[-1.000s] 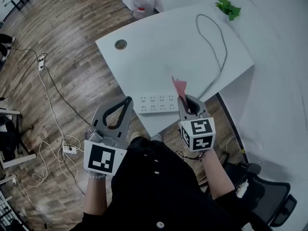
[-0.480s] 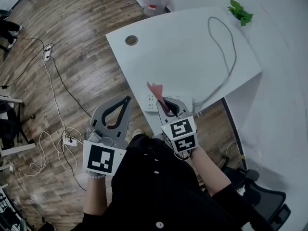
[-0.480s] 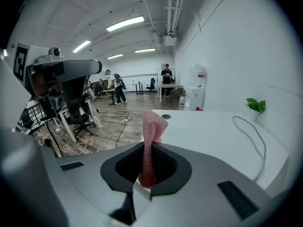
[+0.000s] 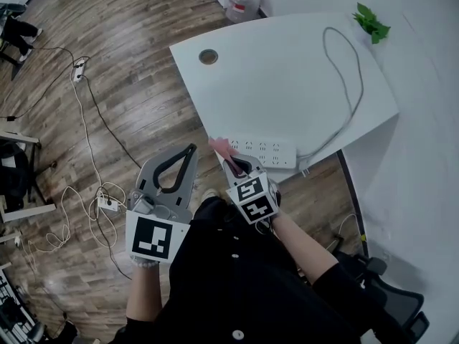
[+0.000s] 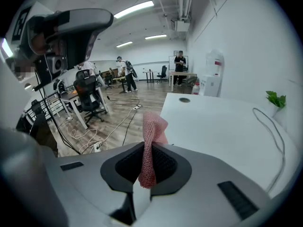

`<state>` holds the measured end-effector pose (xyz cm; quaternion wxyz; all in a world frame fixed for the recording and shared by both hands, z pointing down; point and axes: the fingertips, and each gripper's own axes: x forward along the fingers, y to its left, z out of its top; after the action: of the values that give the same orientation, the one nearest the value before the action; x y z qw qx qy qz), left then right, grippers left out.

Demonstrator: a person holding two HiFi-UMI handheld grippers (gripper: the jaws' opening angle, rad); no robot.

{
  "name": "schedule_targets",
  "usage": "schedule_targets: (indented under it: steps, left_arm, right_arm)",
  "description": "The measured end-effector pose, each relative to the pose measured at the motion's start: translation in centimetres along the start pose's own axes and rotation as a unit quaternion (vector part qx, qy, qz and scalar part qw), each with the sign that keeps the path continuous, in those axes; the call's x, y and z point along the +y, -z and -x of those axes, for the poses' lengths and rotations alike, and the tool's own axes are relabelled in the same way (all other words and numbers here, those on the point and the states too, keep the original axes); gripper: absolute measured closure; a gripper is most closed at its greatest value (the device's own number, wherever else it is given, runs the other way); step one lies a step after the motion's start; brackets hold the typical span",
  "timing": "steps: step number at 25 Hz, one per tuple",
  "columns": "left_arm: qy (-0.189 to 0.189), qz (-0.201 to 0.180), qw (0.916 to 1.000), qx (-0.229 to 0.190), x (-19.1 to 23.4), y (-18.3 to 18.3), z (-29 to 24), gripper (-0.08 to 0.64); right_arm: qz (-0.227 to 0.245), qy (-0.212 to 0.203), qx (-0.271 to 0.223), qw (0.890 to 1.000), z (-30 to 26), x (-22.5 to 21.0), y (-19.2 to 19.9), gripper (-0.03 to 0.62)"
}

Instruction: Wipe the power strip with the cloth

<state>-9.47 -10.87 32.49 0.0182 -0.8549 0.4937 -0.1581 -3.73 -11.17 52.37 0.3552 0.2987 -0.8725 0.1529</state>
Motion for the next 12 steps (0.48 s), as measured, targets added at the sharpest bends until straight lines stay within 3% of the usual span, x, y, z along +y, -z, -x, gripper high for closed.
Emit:
schedule_targets:
  steps: [12]
  left_arm:
    - [0.008,0.000,1.0000,0.001,-0.2,0.1,-0.2,0.546]
  right_arm:
    - [-0.024,0.008,0.034,0.999,-1.0,-0.2,3.4,0.538]
